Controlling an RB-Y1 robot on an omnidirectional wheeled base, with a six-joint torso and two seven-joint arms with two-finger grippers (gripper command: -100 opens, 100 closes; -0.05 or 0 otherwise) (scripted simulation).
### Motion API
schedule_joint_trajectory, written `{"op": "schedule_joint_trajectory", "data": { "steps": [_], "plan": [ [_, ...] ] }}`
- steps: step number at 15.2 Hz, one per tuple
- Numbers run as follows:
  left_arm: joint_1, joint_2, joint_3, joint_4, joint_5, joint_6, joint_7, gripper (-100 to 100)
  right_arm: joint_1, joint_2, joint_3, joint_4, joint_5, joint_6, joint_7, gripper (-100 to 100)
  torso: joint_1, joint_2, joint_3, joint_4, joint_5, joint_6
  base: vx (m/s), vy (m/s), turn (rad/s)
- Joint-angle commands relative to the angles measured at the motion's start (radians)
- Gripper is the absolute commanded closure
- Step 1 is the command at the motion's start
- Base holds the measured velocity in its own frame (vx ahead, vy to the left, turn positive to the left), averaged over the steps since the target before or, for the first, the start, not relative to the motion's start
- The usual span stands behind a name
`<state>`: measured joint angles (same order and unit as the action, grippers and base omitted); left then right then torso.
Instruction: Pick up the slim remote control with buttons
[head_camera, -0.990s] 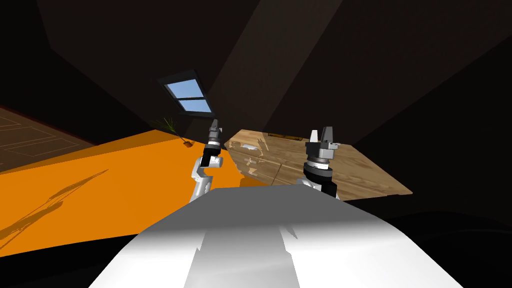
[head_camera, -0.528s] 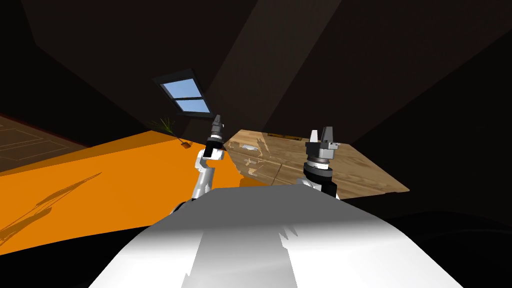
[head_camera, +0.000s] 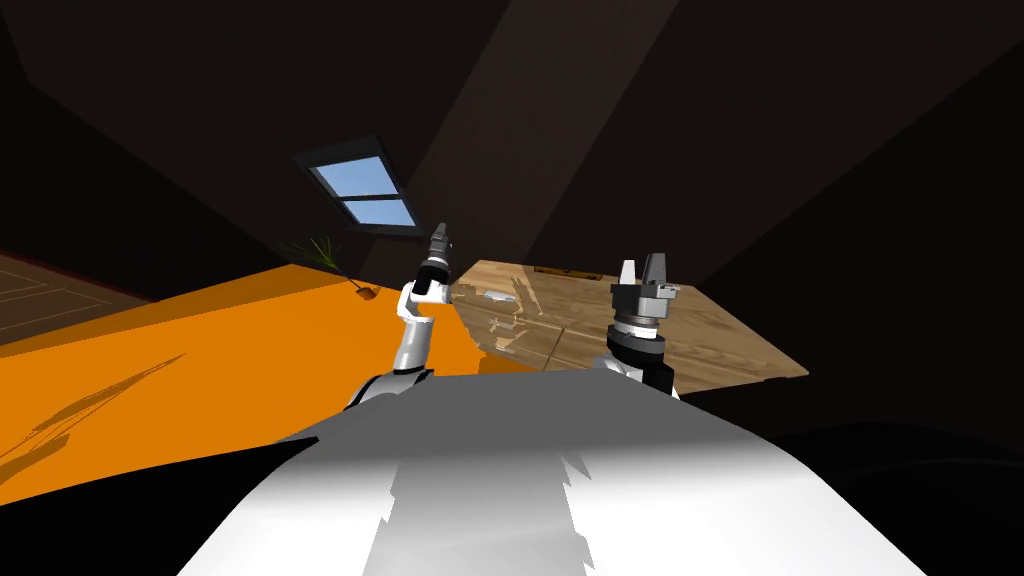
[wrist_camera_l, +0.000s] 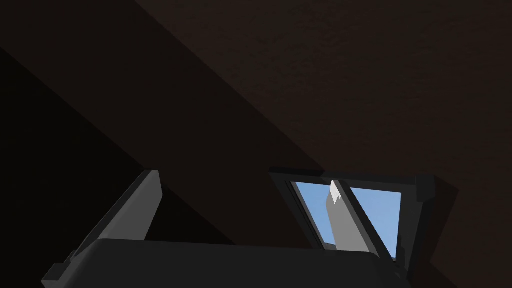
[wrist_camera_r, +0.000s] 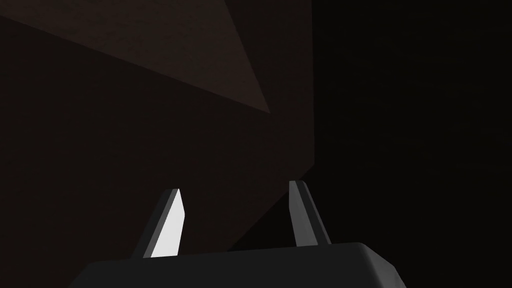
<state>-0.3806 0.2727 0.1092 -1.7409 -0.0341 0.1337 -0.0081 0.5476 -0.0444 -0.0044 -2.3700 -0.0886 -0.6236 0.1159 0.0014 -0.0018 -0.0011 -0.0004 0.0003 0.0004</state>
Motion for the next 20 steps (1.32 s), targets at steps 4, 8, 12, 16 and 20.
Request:
{"op": "schedule_joint_trajectory", "data": {
  "steps": [4, 8, 12, 16, 20],
  "plan": [
    [-0.114, 0.006, 0.004, 0.077, 0.004, 0.102, 0.005, -100, 0.0, 0.0, 0.0, 0.0, 0.0, 0.0, 0.0, 0, 0.0, 0.0, 0.0, 0.0, 0.0, 0.0, 0.009, 0.024, -0.048],
    [-0.18, 0.009, 0.007, 0.138, 0.008, 0.165, 0.009, -100, 0.0, 0.0, 0.0, 0.0, 0.0, 0.0, 0.0, 0, 0.0, 0.0, 0.0, 0.0, 0.0, 0.0, 0.009, 0.02, -0.039],
    [-0.277, 0.011, 0.012, 0.232, 0.017, 0.263, 0.015, -100, 0.0, 0.0, 0.0, 0.0, 0.0, 0.0, 0.0, 0, -0.001, 0.001, 0.0, 0.0, 0.0, 0.0, 0.007, 0.017, -0.056],
    [-0.346, 0.01, 0.015, 0.303, 0.024, 0.338, 0.017, -100, 0.0, 0.0, 0.0, 0.0, 0.0, 0.0, 0.0, 0, -0.001, 0.001, 0.0, 0.0, 0.0, -0.001, 0.008, 0.017, -0.039],
    [-0.422, 0.009, 0.017, 0.384, 0.03, 0.413, 0.02, -100, 0.0, 0.0, 0.0, 0.0, 0.0, 0.0, 0.0, 0, -0.001, 0.001, 0.0, 0.0, 0.0, 0.0, 0.008, 0.017, -0.068]
  ]
}}
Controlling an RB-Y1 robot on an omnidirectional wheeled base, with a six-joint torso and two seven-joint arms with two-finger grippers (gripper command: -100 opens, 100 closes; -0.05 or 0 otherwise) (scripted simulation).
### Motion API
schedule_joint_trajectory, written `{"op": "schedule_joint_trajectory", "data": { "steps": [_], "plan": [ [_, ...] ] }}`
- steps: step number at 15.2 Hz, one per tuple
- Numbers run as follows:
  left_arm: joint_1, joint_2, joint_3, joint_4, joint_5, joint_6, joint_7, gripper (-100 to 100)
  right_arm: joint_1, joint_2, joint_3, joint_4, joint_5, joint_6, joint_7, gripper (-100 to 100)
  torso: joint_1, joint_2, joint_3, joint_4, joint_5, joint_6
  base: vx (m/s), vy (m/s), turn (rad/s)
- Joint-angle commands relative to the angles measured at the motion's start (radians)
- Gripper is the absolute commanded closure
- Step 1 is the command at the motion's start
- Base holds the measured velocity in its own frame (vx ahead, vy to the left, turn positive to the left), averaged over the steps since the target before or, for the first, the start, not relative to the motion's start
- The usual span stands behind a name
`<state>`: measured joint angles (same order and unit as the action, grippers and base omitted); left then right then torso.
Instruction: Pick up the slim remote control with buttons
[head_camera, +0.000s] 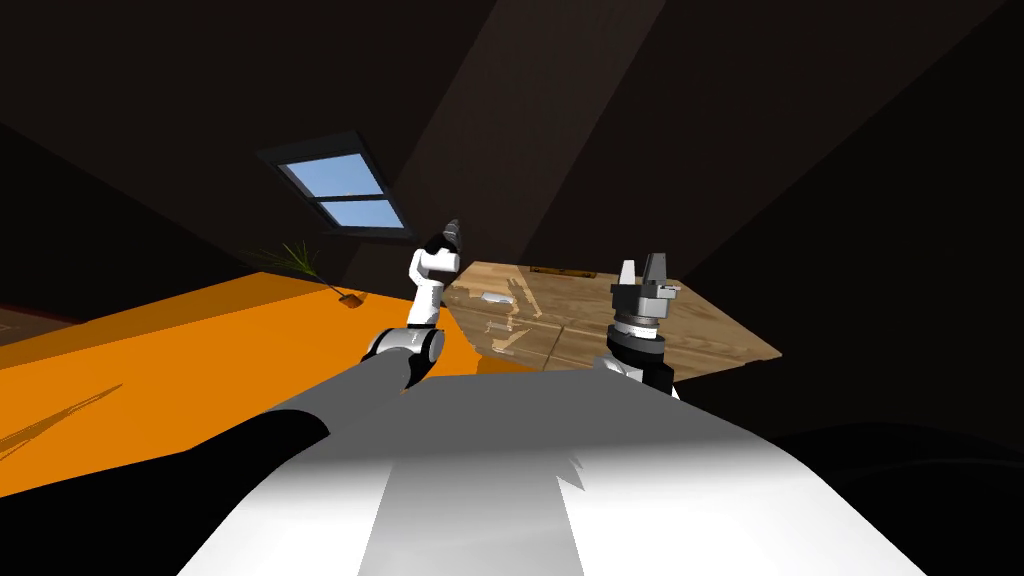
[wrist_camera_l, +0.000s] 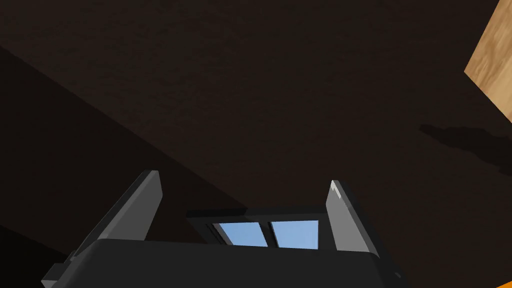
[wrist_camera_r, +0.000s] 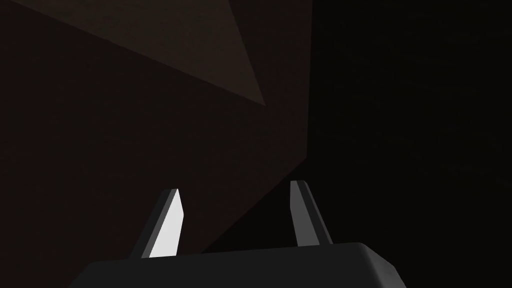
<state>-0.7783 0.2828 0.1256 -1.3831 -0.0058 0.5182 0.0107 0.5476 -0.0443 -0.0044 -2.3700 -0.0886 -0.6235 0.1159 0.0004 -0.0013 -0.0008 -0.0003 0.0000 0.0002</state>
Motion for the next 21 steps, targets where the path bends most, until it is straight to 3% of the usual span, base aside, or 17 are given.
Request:
{"op": "schedule_joint_trajectory", "data": {
  "steps": [1, 2, 3, 5, 6, 8, 10, 11, 13, 14, 17, 18, 19, 21],
  "plan": [
    [-0.024, -0.001, 0.001, 0.041, 0.002, 0.047, 0.001, -100, 0.0, 0.0, 0.0, 0.0, 0.0, 0.0, 0.0, 0, 0.0, 0.0, 0.0, 0.0, 0.0, 0.0, 0.007, 0.015, -0.025],
    [-0.024, -0.001, 0.001, 0.041, 0.002, 0.047, 0.001, -100, 0.0, 0.0, 0.0, 0.0, 0.0, 0.0, 0.0, 0, 0.0, 0.0, 0.0, 0.0, 0.0, 0.0, 0.004, 0.008, 0.001],
    [-0.07, -0.003, 0.003, 0.085, 0.009, 0.081, 0.003, -100, 0.0, 0.0, 0.0, 0.0, 0.0, 0.0, 0.0, 0, 0.0, 0.0, 0.0, 0.0, 0.0, -0.001, 0.006, 0.008, -0.048],
    [-0.077, -0.003, 0.003, 0.108, 0.009, 0.116, 0.003, -100, 0.0, 0.0, 0.0, 0.0, 0.0, 0.0, 0.0, 0, 0.0, 0.0, 0.0, 0.0, 0.0, 0.0, 0.007, 0.012, -0.054],
    [-0.117, -0.006, 0.004, 0.14, 0.018, 0.14, 0.005, -100, 0.0, 0.0, 0.0, 0.0, 0.0, 0.0, 0.0, 0, 0.0, 0.0, 0.0, 0.0, 0.0, 0.0, 0.006, 0.012, -0.07],
    [-0.127, -0.006, 0.004, 0.171, 0.018, 0.184, 0.005, -100, 0.0, 0.0, 0.0, 0.0, 0.0, 0.0, 0.0, 0, 0.0, 0.0, 0.0, 0.0, 0.0, 0.0, 0.006, 0.014, -0.06],
    [-0.127, -0.006, 0.004, 0.176, 0.018, 0.184, 0.005, -100, 0.0, 0.0, 0.0, 0.0, 0.0, 0.0, 0.0, 0, 0.0, 0.001, 0.0, 0.0, 0.0, -0.001, 0.002, 0.004, 0.007],
    [-0.17, -0.009, 0.006, 0.209, 0.026, 0.235, 0.006, -100, 0.0, 0.0, 0.0, 0.0, 0.0, 0.0, 0.0, 0, 0.0, 0.001, 0.0, 0.0, 0.0, -0.001, 0.004, 0.004, -0.061],
    [-0.173, -0.009, 0.006, 0.244, 0.026, 0.253, 0.006, -100, 0.0, 0.0, 0.0, 0.0, 0.0, 0.0, 0.0, 0, -0.001, 0.0, 0.0, 0.0, 0.0, 0.0, 0.008, 0.009, -0.063],
    [-0.211, -0.012, 0.007, 0.268, 0.035, 0.287, 0.007, -100, 0.0, 0.0, 0.0, 0.0, 0.0, 0.0, 0.0, 0, -0.001, 0.0, 0.0, 0.0, 0.0, 0.0, 0.007, 0.009, -0.056],
    [-0.215, -0.012, 0.007, 0.311, 0.035, 0.32, 0.007, -100, 0.0, 0.0, 0.0, 0.0, 0.0, 0.0, 0.0, 0, -0.001, 0.0, 0.0, 0.0, 0.0, 0.0, 0.005, 0.006, -0.038],
    [-0.254, -0.016, 0.008, 0.352, 0.045, 0.356, 0.008, -100, 0.0, 0.0, 0.0, 0.0, 0.0, 0.0, 0.0, 0, 0.0, 0.0, 0.0, 0.0, 0.0, -0.001, 0.004, 0.003, -0.049],
    [-0.254, -0.016, 0.008, 0.378, 0.045, 0.37, 0.008, -100, 0.0, 0.0, 0.0, 0.0, 0.0, 0.0, 0.0, 0, -0.001, 0.0, 0.0, 0.0, 0.0, 0.0, 0.006, 0.006, -0.076],
    [-0.254, -0.016, 0.008, 0.378, 0.045, 0.387, 0.008, -100, 0.0, 0.0, 0.0, 0.0, 0.0, 0.0, 0.0, 0, -0.001, 0.0, 0.0, 0.0, 0.0, 0.0, 0.003, 0.003, -0.018]
  ]
}}
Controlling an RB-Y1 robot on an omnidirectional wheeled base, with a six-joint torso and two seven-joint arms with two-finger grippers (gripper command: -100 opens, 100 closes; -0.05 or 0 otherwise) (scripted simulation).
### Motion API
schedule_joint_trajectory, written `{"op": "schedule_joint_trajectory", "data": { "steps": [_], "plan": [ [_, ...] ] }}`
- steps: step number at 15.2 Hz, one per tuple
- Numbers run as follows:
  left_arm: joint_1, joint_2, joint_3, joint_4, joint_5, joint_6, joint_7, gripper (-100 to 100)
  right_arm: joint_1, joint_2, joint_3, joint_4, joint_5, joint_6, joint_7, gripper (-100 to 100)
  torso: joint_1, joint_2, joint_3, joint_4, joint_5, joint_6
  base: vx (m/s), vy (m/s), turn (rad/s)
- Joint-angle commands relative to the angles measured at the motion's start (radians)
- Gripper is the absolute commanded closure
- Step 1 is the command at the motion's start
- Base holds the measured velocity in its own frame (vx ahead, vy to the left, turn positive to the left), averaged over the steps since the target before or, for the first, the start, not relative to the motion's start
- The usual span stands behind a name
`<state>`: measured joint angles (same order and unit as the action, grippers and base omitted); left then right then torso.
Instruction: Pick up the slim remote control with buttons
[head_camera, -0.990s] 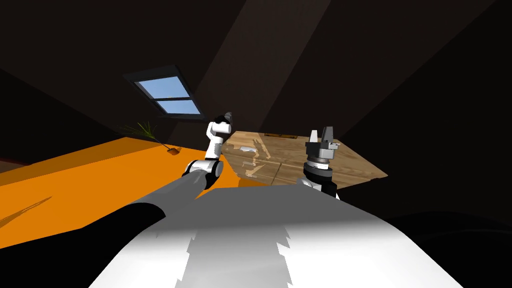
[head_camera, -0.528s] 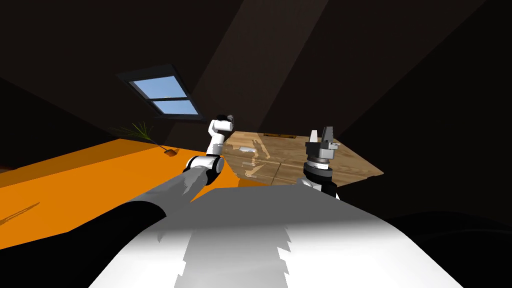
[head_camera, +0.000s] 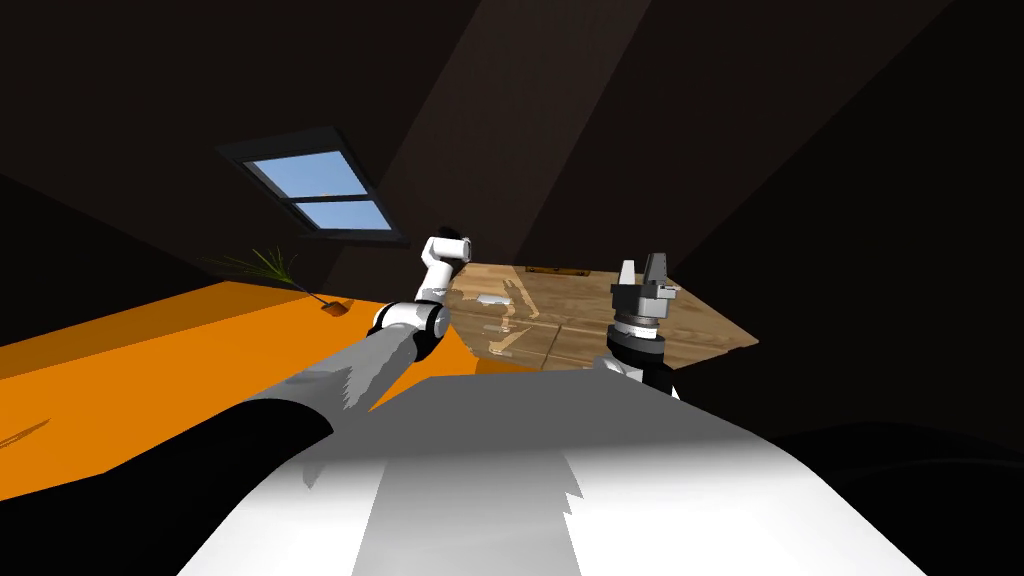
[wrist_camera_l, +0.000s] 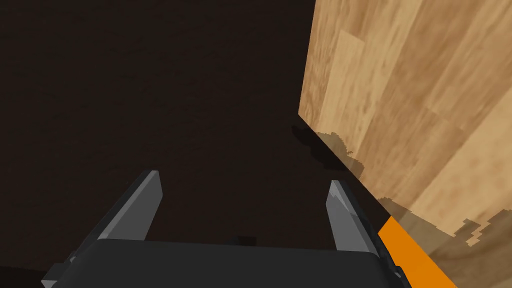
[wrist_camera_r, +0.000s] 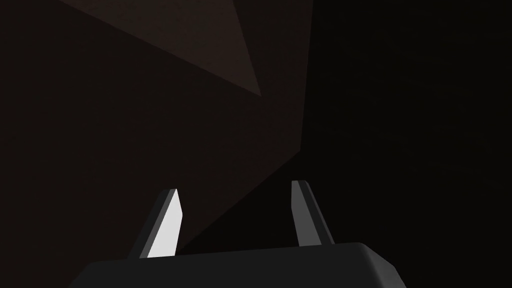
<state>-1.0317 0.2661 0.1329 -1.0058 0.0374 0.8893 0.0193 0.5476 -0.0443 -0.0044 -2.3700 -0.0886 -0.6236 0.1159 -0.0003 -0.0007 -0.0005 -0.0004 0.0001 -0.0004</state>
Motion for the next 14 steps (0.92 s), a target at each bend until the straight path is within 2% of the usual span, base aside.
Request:
{"op": "schedule_joint_trajectory", "data": {
  "steps": [1, 3, 4, 5, 7, 8, 9, 11, 12, 14],
  "plan": [
    [-0.035, -0.004, 0.001, 0.05, 0.011, 0.05, 0.0, -100, 0.0, 0.0, 0.0, 0.0, 0.0, 0.0, 0.0, 0, 0.0, 0.0, 0.0, 0.0, 0.0, 0.0, 0.005, 0.001, -0.066],
    [-0.035, -0.004, 0.001, 0.066, 0.011, 0.08, 0.0, -100, 0.0, 0.0, 0.0, 0.0, 0.0, 0.0, 0.0, 0, 0.0, 0.0, 0.0, 0.0, 0.0, 0.001, 0.006, 0.006, -0.054],
    [-0.066, -0.01, 0.001, 0.107, 0.021, 0.107, 0.0, -100, 0.0, 0.0, 0.0, 0.0, 0.0, 0.0, 0.0, 0, 0.0, 0.0, 0.0, 0.0, 0.0, 0.0, 0.007, 0.005, -0.052],
    [-0.066, -0.01, 0.001, 0.126, 0.021, 0.126, 0.0, -100, 0.0, 0.0, 0.0, 0.0, 0.0, 0.0, 0.0, 0, 0.0, 0.0, 0.0, 0.0, 0.0, 0.001, 0.009, 0.005, -0.068],
    [-0.066, -0.01, 0.001, 0.13, 0.021, 0.144, 0.0, -100, 0.0, 0.0, 0.0, 0.0, 0.0, 0.0, 0.0, 0, 0.0, 0.0, 0.0, 0.0, 0.0, 0.0, 0.003, 0.002, -0.015],
    [-0.093, -0.016, 0.002, 0.173, 0.031, 0.18, 0.0, -100, 0.0, 0.0, 0.0, 0.0, 0.0, 0.0, 0.0, 0, 0.0, 0.0, 0.0, 0.0, 0.0, 0.0, 0.005, 0.0, -0.052],
    [-0.093, -0.016, 0.002, 0.184, 0.031, 0.199, 0.0, -100, 0.0, 0.0, 0.0, 0.0, 0.0, 0.0, 0.0, 0, 0.0, 0.0, 0.0, 0.0, 0.0, 0.0, 0.006, 0.001, -0.065],
    [-0.093, -0.016, 0.002, 0.192, 0.031, 0.204, 0.0, -100, 0.0, 0.0, 0.0, 0.0, 0.0, 0.0, 0.0, 0, 0.0, 0.0, 0.0, 0.0, 0.0, 0.0, 0.003, 0.001, -0.015],
    [-0.116, -0.022, 0.002, 0.219, 0.04, 0.256, 0.0, -100, 0.0, 0.0, 0.0, 0.0, 0.0, 0.0, 0.0, 0, 0.0, 0.0, 0.0, 0.0, 0.0, 0.0, 0.005, 0.0, -0.057],
    [-0.116, -0.022, 0.002, 0.248, 0.04, 0.262, 0.0, -100, 0.0, 0.0, 0.0, 0.0, 0.0, 0.0, 0.0, 0, -0.001, 0.0, 0.0, 0.0, 0.0, 0.0, 0.007, 0.001, -0.05]
  ]
}}
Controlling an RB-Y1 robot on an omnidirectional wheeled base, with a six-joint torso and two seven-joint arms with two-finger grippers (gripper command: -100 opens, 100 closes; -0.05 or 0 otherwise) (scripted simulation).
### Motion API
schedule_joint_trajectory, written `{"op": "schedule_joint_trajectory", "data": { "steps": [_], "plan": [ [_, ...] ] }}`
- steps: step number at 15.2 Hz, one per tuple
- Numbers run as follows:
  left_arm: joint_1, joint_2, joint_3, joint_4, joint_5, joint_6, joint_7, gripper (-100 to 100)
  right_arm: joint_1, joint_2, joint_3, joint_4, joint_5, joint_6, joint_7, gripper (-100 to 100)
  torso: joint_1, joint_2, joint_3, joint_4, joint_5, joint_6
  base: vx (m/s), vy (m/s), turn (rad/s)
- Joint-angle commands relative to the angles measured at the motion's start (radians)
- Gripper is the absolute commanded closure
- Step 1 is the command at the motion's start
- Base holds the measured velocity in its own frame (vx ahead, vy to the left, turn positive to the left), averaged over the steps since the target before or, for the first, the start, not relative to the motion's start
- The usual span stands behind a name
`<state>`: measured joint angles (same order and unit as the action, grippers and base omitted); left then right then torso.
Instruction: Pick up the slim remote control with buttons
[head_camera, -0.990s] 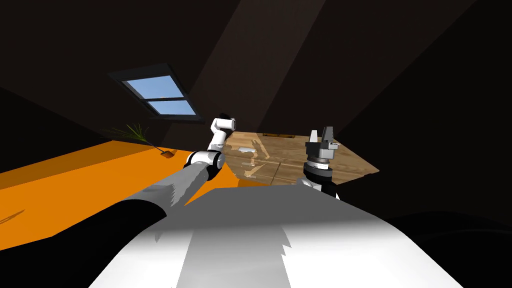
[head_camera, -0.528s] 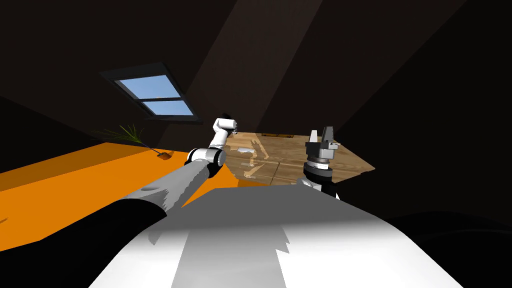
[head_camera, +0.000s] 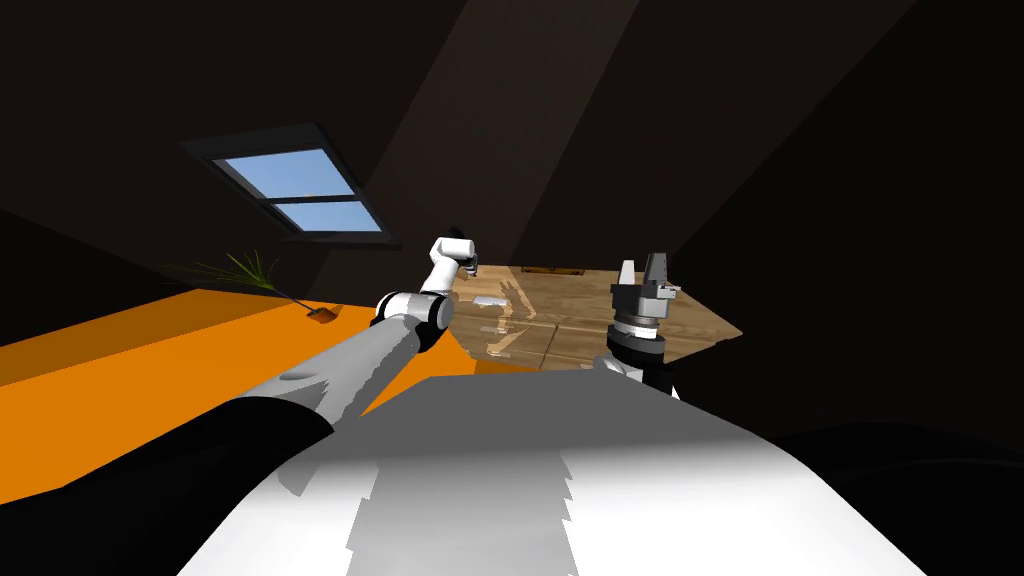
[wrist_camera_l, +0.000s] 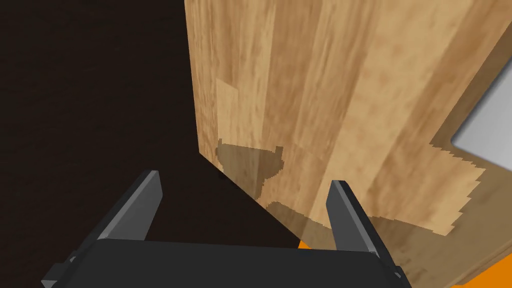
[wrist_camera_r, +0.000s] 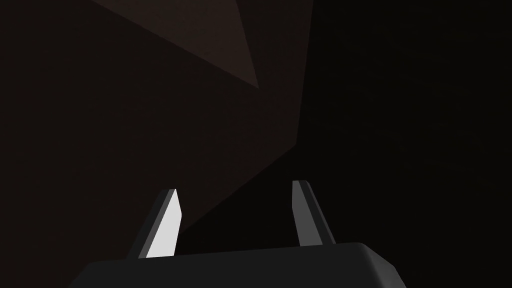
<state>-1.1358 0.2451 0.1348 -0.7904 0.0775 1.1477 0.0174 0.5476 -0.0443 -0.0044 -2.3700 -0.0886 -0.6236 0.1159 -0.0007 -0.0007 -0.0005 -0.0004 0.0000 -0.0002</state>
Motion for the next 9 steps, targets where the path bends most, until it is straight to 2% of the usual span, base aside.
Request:
{"op": "schedule_joint_trajectory", "data": {
  "steps": [1, 2, 4, 5, 7, 8, 9],
  "plan": [
    [-0.012, -0.001, 0.0, 0.037, 0.0, 0.004, 0.002, -100, 0.0, 0.0, 0.0, 0.0, 0.0, 0.0, 0.0, 0, 0.0, 0.0, 0.0, 0.0, 0.0, 0.0, 0.0, 0.0, 0.0],
    [-0.032, -0.008, 0.0, 0.065, 0.01, 0.055, 0.001, -100, 0.0, 0.0, 0.0, 0.0, 0.0, 0.0, 0.0, 0, 0.0, 0.0, 0.0, 0.0, 0.0, 0.0, 0.006, -0.002, -0.039],
    [-0.032, -0.008, 0.0, 0.094, 0.01, 0.059, 0.001, -100, 0.0, 0.0, 0.0, 0.0, 0.0, 0.0, 0.0, 0, 0.0, 0.0, 0.0, 0.0, 0.0, 0.0, 0.007, -0.001, -0.051],
    [-0.047, -0.016, -0.001, 0.132, 0.019, 0.099, 0.001, -100, 0.0, 0.0, 0.0, 0.0, 0.0, 0.0, 0.0, 0, 0.0, 0.0, 0.0, 0.0, 0.0, 0.0, 0.009, -0.001, -0.05],
    [-0.047, -0.016, -0.001, 0.148, 0.019, 0.111, 0.001, -100, 0.0, 0.0, 0.0, 0.0, 0.0, 0.0, 0.0, 0, 0.0, 0.0, 0.0, 0.0, 0.0, 0.0, 0.01, -0.001, -0.04],
    [-0.06, -0.023, -0.001, 0.175, 0.028, 0.155, 0.0, -100, 0.0, 0.0, 0.0, 0.0, 0.0, 0.0, 0.0, 0, 0.0, 0.0, 0.0, 0.0, 0.0, 0.0, 0.01, -0.006, -0.063],
    [-0.06, -0.023, -0.001, 0.181, 0.028, 0.159, 0.0, -100, 0.0, 0.0, 0.0, 0.0, 0.0, 0.0, 0.0, 0, 0.0, 0.0, 0.0, 0.0, 0.0, 0.0, 0.012, -0.004, -0.054]
  ]
}}
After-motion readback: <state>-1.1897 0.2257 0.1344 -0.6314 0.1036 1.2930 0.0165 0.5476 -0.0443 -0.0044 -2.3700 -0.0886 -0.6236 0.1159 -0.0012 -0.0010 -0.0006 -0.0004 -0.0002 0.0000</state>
